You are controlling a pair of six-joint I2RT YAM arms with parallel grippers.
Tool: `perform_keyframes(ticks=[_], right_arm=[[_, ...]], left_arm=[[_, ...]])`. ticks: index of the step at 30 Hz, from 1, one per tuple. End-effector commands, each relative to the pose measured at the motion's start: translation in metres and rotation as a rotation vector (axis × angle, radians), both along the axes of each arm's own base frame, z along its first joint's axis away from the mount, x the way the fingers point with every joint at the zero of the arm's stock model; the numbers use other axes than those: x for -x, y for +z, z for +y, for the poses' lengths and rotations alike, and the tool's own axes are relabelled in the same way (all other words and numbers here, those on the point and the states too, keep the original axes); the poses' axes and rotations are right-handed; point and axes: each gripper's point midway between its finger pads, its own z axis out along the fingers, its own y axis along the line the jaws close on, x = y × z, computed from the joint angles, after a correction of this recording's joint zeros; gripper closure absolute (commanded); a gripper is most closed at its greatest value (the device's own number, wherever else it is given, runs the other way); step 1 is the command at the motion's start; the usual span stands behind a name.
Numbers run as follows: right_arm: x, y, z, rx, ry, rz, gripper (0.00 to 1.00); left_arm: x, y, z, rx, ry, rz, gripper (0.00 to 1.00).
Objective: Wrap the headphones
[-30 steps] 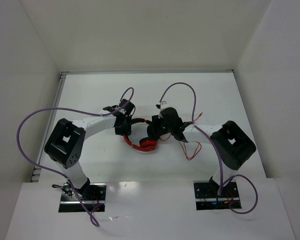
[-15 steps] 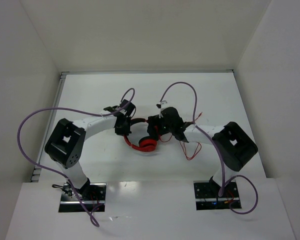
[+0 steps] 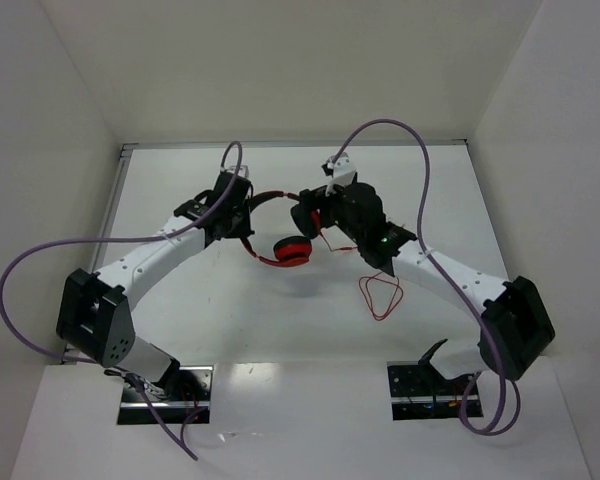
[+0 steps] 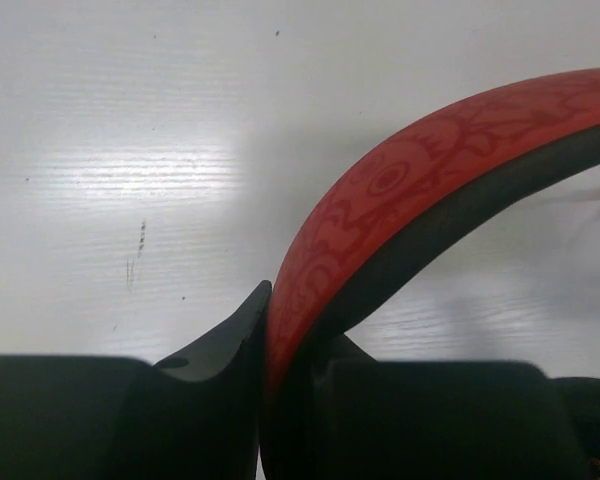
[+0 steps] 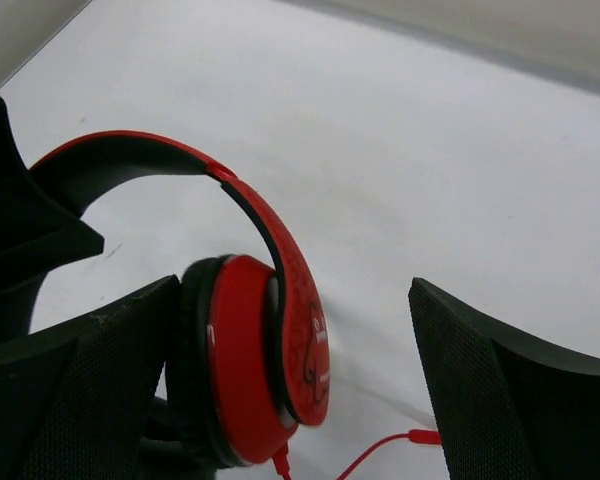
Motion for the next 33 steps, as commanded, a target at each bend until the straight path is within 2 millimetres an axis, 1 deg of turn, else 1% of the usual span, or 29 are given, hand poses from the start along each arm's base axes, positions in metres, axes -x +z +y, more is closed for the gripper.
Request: perform_keyframes(ticks=[1, 2, 3, 4, 5, 6, 7, 8, 9, 10, 12, 13, 14, 15, 16, 17, 18, 19, 21, 22, 23, 24, 25, 26, 27, 28, 29, 31, 33], right_arm=[[-0.011, 0.035, -0.026, 0.057, -0.097, -0.194, 0.00], [-0.010, 0.037, -0.034, 0.077, -0.116, -0.216, 0.00], [-0.008, 0.048, -0.047, 0.096, -0.157, -0.259, 0.00], [-0.003, 0.046, -0.051, 0.101, -0.157, -0.266, 0.00], [-0.003, 0.052, -0.062, 0.088, -0.179, -0.283, 0.00], [0.005, 0.072, -0.068, 0.027, -0.178, -0.317, 0.00], [0.009, 0.068, -0.074, 0.007, -0.161, -0.314, 0.00], [0.014, 0.077, -0.078, -0.033, -0.161, -0.341, 0.00], [0.025, 0.093, -0.085, -0.082, -0.167, -0.381, 0.00], [0.030, 0.085, -0.088, -0.092, -0.168, -0.376, 0.00], [0.033, 0.087, -0.100, -0.097, -0.206, -0.388, 0.00], [0.035, 0.091, -0.101, -0.113, -0.208, -0.394, 0.00], [0.034, 0.088, -0.103, -0.104, -0.208, -0.385, 0.00], [0.035, 0.090, -0.101, -0.101, -0.194, -0.363, 0.00], [0.036, 0.106, -0.097, -0.125, -0.178, -0.377, 0.00], [0.039, 0.112, -0.090, -0.161, -0.143, -0.367, 0.00], [0.043, 0.123, -0.087, -0.200, -0.122, -0.380, 0.00], [0.045, 0.127, -0.083, -0.227, -0.102, -0.383, 0.00], [0.055, 0.143, -0.077, -0.305, -0.056, -0.396, 0.00], [0.057, 0.137, -0.074, -0.300, -0.038, -0.387, 0.00], [0.059, 0.137, -0.071, -0.300, -0.016, -0.386, 0.00], [0.061, 0.129, -0.063, -0.286, 0.025, -0.360, 0.00], [0.064, 0.127, -0.060, -0.276, 0.048, -0.342, 0.00], [0.066, 0.127, -0.057, -0.277, 0.072, -0.340, 0.00], [0.073, 0.129, -0.056, -0.293, 0.090, -0.341, 0.00], [0.080, 0.119, -0.052, -0.286, 0.136, -0.324, 0.00], [0.085, 0.115, -0.051, -0.296, 0.152, -0.314, 0.00], [0.099, 0.118, -0.048, -0.324, 0.203, -0.301, 0.00], [0.107, 0.114, -0.047, -0.337, 0.221, -0.261, 0.00]], left_arm=[[-0.013, 0.031, -0.016, 0.140, -0.056, -0.031, 1.00], [-0.013, 0.034, -0.016, 0.173, -0.054, -0.016, 1.00], [-0.009, 0.035, -0.024, 0.231, -0.079, 0.010, 1.00], [-0.001, 0.037, -0.023, 0.259, -0.081, 0.027, 1.00], [0.000, 0.037, -0.021, 0.289, -0.077, 0.033, 1.00], [0.009, 0.037, -0.026, 0.339, -0.102, 0.061, 1.00], [0.014, 0.037, -0.025, 0.366, -0.101, 0.066, 1.00], [0.015, 0.037, -0.024, 0.384, -0.105, 0.066, 1.00], [0.020, 0.042, -0.029, 0.411, -0.133, 0.070, 1.00], [0.020, 0.042, -0.028, 0.404, -0.142, 0.067, 1.00], [0.024, 0.046, -0.023, 0.386, -0.139, 0.090, 1.00], [0.023, 0.050, -0.021, 0.377, -0.129, 0.087, 1.00], [0.022, 0.059, -0.021, 0.383, -0.134, 0.064, 1.00], [0.021, 0.068, -0.021, 0.390, -0.138, 0.042, 1.00], [0.017, 0.074, -0.020, 0.408, -0.123, 0.017, 1.00], [0.017, 0.080, -0.020, 0.430, -0.113, -0.003, 1.00], [0.019, 0.075, -0.020, 0.436, -0.106, -0.001, 1.00], [0.013, 0.076, -0.017, 0.441, -0.096, -0.021, 1.00], [0.013, 0.076, -0.017, 0.478, -0.103, -0.012, 1.00], [0.010, 0.079, -0.014, 0.502, -0.097, -0.016, 1.00], [0.013, 0.087, -0.019, 0.531, -0.131, -0.027, 1.00], [0.011, 0.087, -0.015, 0.531, -0.119, -0.030, 1.00], [0.010, 0.092, -0.016, 0.533, -0.121, -0.037, 1.00], [0.016, 0.089, -0.017, 0.540, -0.130, -0.009, 1.00], [0.014, 0.094, -0.016, 0.550, -0.132, -0.017, 1.00], [0.020, 0.094, -0.018, 0.575, -0.125, 0.005, 1.00], [0.023, 0.092, -0.018, 0.602, -0.123, 0.027, 1.00], [0.027, 0.092, -0.015, 0.638, -0.074, 0.044, 1.00], [0.032, 0.097, -0.015, 0.666, -0.056, 0.034, 1.00]])
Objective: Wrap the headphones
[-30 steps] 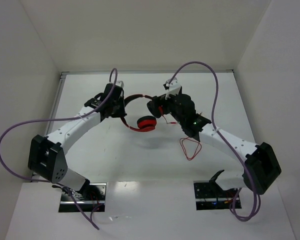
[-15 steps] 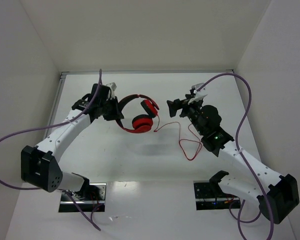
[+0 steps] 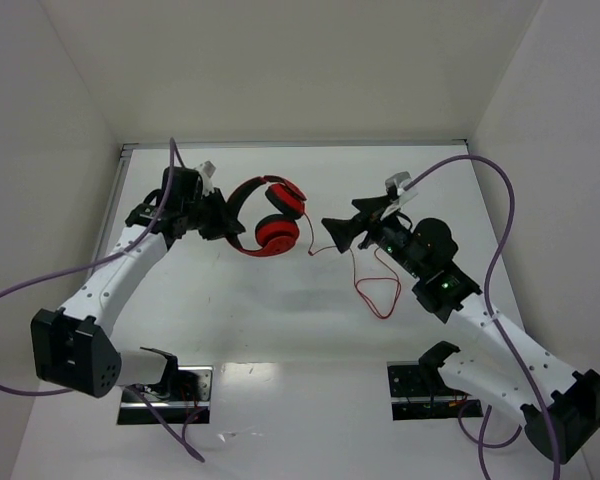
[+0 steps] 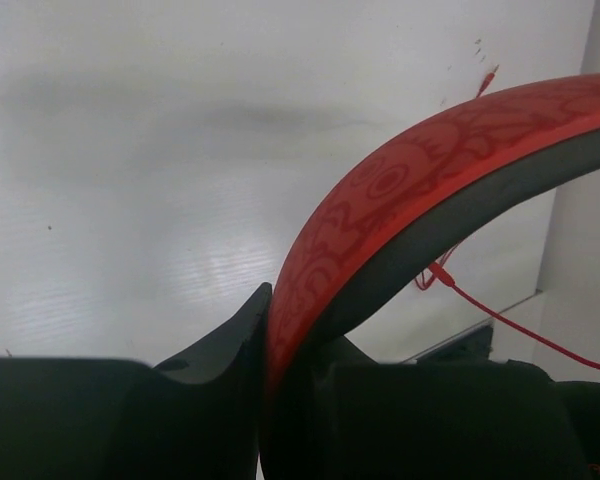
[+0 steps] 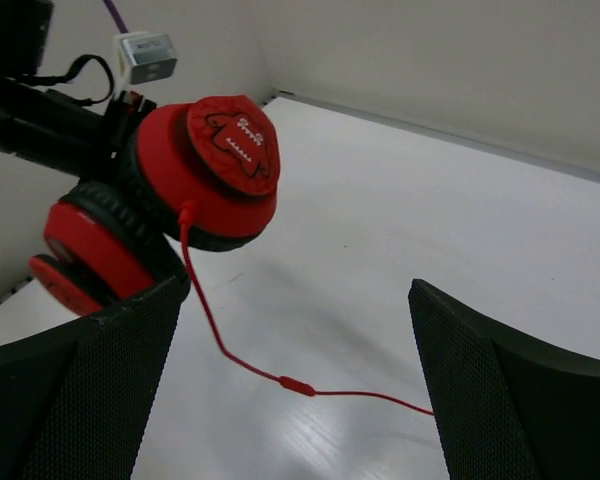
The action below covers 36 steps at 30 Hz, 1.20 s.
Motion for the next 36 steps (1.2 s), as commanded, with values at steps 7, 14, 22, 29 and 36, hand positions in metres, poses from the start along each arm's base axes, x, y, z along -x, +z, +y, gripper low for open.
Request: perform_keyframes(ticks=[7, 14, 22, 29, 36], right_arm=[[0.035, -0.011, 0.017, -0.019, 0.187, 0.028, 0.00], [0.016, -0.040, 0.024, 0.022, 0.157, 0.014, 0.00], [-0.001, -0.045, 0.057, 0.062, 0.192, -0.027, 0.00], [-0.026, -0.054, 0.081, 0.110, 0.117, -0.068, 0.32], [-0.058, -0.066, 0.079, 0.106, -0.019, -0.033, 0.89]], left_arm=[[-0.009, 0.067, -0.012, 0.226, 0.061, -0.105, 1.00], [-0.018, 0.093, -0.030, 0.384, 0.036, -0.094, 1.00], [-0.006, 0.124, -0.047, 0.547, -0.050, -0.060, 1.00], [0.008, 0.145, -0.057, 0.627, -0.131, -0.037, 1.00], [0.033, 0.159, -0.064, 0.683, -0.267, -0.009, 1.00]])
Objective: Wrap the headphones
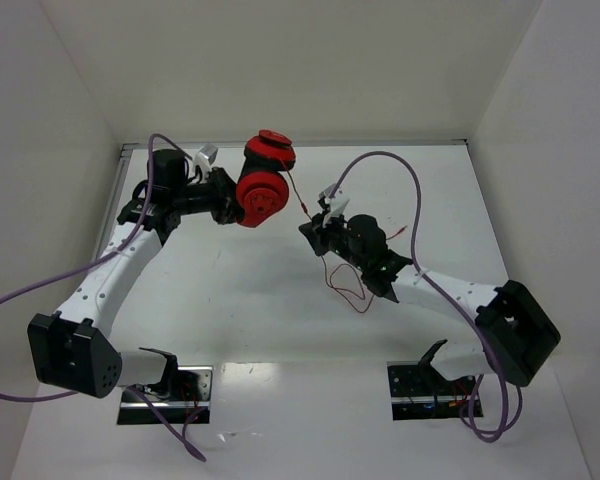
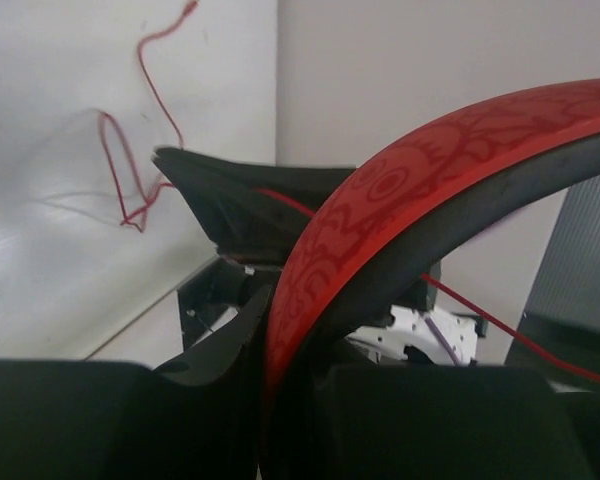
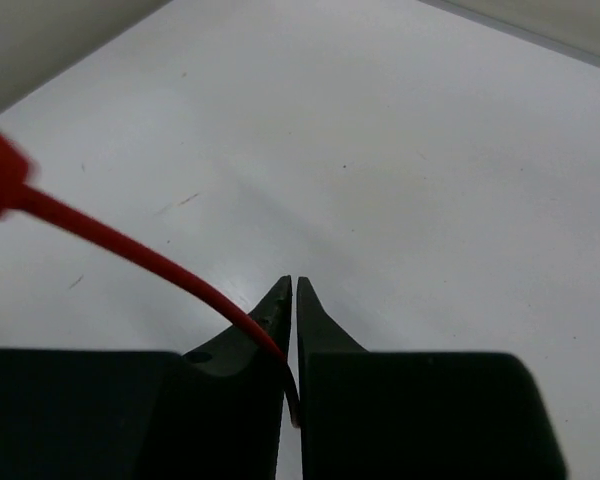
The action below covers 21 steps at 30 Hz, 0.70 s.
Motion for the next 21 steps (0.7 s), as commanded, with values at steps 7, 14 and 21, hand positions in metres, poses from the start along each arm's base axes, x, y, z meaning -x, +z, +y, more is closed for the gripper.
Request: perform_keyframes(ticks=[7, 14, 21], right_arm=[[-0.041, 0.032, 0.018, -0.107, -0.092, -0.095, 0.90], [-0.071, 0.027, 0.026, -0.084, -0.161, -0.127, 0.99], [-0.102, 0.018, 0.034, -0.028, -0.221, -0.201, 0.99]], left_arm=[[0.045, 0.072, -0.012, 0.165, -0.302, -0.224, 1.00], [0.061, 0.061, -0.011, 0.166, -0.364, -0.219, 1.00], [0.081, 0.063, -0.007, 0.134, -0.409, -0.280, 1.00]])
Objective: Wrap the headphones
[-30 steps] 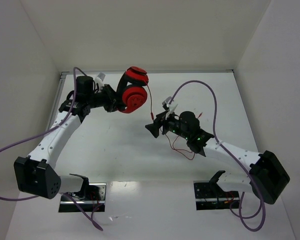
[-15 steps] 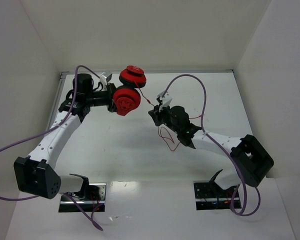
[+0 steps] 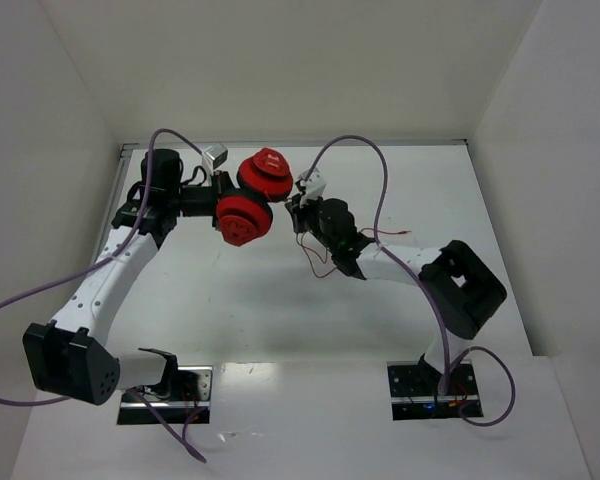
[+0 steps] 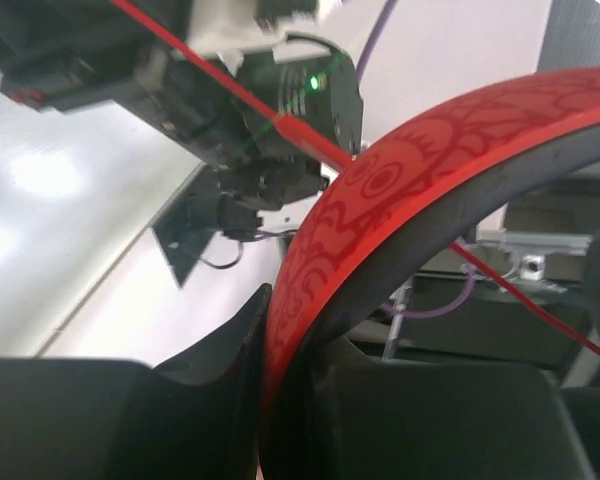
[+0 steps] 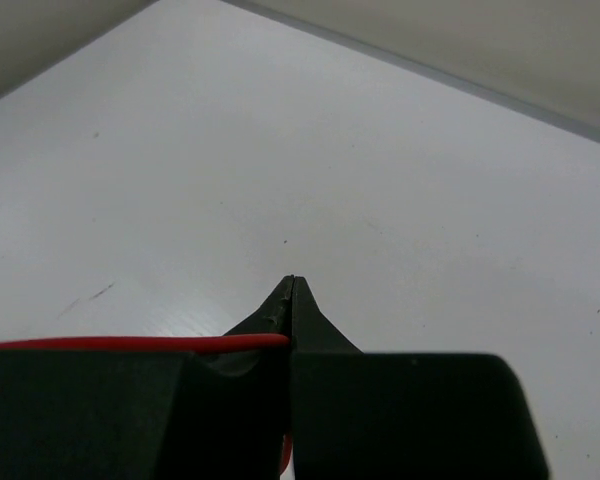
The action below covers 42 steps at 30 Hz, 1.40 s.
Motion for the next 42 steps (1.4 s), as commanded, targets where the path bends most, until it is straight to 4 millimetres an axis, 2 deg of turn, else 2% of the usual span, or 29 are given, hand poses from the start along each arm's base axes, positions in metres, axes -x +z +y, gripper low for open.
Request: perform_keyframes(ticks=[1, 3, 5, 6, 8, 9, 11, 12, 14, 15, 16, 17, 18, 19, 20, 21, 22, 23, 25, 27, 28, 29, 31, 34, 36, 37, 39, 40, 42], right_arm=[[-0.032, 0.031, -0.004, -0.040, -0.111, -0.133, 0.99], [-0.045, 0.025, -0.007, -0.027, -0.144, -0.122, 0.99], [-0.058, 0.019, -0.019, -0.013, -0.198, -0.112, 0.99], [-0.065, 0.024, -0.020, -0.018, -0.207, -0.117, 0.99], [-0.076, 0.019, -0.025, 0.000, -0.225, -0.113, 0.99], [-0.081, 0.028, -0.019, 0.010, -0.209, -0.133, 0.99], [-0.086, 0.029, -0.008, 0.036, -0.169, -0.147, 0.99], [-0.092, 0.041, -0.003, 0.035, -0.160, -0.168, 0.99], [-0.100, 0.054, 0.007, 0.030, -0.144, -0.189, 0.99], [-0.102, 0.056, 0.010, 0.030, -0.134, -0.188, 0.99], [-0.103, 0.059, 0.013, 0.032, -0.123, -0.185, 0.99], [-0.104, 0.058, 0.017, 0.034, -0.111, -0.182, 0.99], [-0.104, 0.068, 0.023, 0.022, -0.085, -0.196, 0.99], [-0.105, 0.064, 0.026, 0.032, -0.071, -0.184, 0.99], [-0.106, 0.068, 0.026, 0.033, -0.071, -0.196, 0.99], [-0.107, 0.070, 0.026, 0.053, -0.070, -0.205, 0.99], [-0.109, 0.075, 0.024, 0.061, -0.083, -0.222, 0.99], [-0.110, 0.073, 0.022, 0.082, -0.093, -0.222, 0.99], [-0.117, 0.082, 0.012, 0.131, -0.146, -0.266, 0.99], [-0.121, 0.080, 0.003, 0.182, -0.189, -0.278, 0.99], [-0.124, 0.083, -0.003, 0.211, -0.217, -0.303, 0.99], [-0.126, 0.094, -0.010, 0.217, -0.257, -0.319, 0.99], [-0.127, 0.109, -0.013, 0.230, -0.270, -0.347, 0.99], [-0.126, 0.114, -0.016, 0.252, -0.279, -0.338, 0.99], [-0.124, 0.132, -0.018, 0.233, -0.284, -0.356, 0.99], [-0.123, 0.127, -0.018, 0.249, -0.279, -0.340, 0.99], [-0.118, 0.145, -0.015, 0.223, -0.275, -0.349, 0.99], [-0.118, 0.142, -0.015, 0.238, -0.270, -0.334, 0.99], [-0.113, 0.162, -0.013, 0.198, -0.249, -0.342, 0.99]], left_arm=[[0.035, 0.026, 0.006, 0.028, -0.099, -0.198, 1.00], [0.040, 0.019, 0.007, 0.020, -0.104, -0.206, 1.00], [0.051, 0.011, 0.009, 0.016, -0.125, -0.236, 1.00], [0.053, 0.009, 0.010, 0.011, -0.128, -0.243, 1.00], [0.057, -0.001, 0.010, -0.016, -0.128, -0.272, 1.00], [0.059, -0.007, 0.009, -0.034, -0.127, -0.250, 1.00], [0.055, -0.026, 0.011, -0.105, -0.101, -0.265, 1.00], [0.062, -0.044, 0.013, -0.160, -0.097, -0.194, 1.00], [0.057, -0.076, 0.015, -0.303, -0.086, -0.183, 1.00], [0.056, -0.086, 0.018, -0.366, -0.079, -0.171, 1.00], [0.061, -0.107, 0.024, -0.467, -0.077, -0.117, 1.00], [0.059, -0.112, 0.027, -0.517, -0.073, -0.115, 1.00], [0.055, -0.117, 0.030, -0.564, -0.084, -0.125, 1.00], [0.051, -0.126, 0.039, -0.636, -0.063, -0.112, 1.00], [0.050, -0.130, 0.041, -0.683, -0.066, -0.118, 1.00], [0.048, -0.133, 0.045, -0.731, -0.060, -0.123, 1.00], [0.036, -0.138, 0.056, -0.830, -0.021, -0.137, 1.00], [0.040, -0.144, 0.060, -0.889, -0.037, -0.126, 1.00], [0.029, -0.157, 0.080, -1.041, 0.010, -0.110, 1.00], [0.022, -0.157, 0.094, -1.130, 0.037, -0.109, 1.00], [0.015, -0.157, 0.108, -1.208, 0.078, -0.117, 1.00], [0.008, -0.153, 0.113, -1.243, 0.102, -0.125, 1.00], [-0.001, -0.150, 0.130, -1.354, 0.159, -0.135, 1.00], [-0.014, -0.149, 0.148, -1.470, 0.226, -0.129, 1.00], [-0.022, -0.149, 0.156, -1.529, 0.258, -0.121, 1.00], [-0.029, -0.148, 0.165, -1.584, 0.292, -0.131, 1.00], [-0.037, -0.151, 0.169, -1.621, 0.325, -0.133, 1.00], [-0.044, -0.149, 0.173, -1.646, 0.358, -0.149, 1.00], [-0.052, -0.149, 0.175, -1.665, 0.387, -0.163, 1.00]])
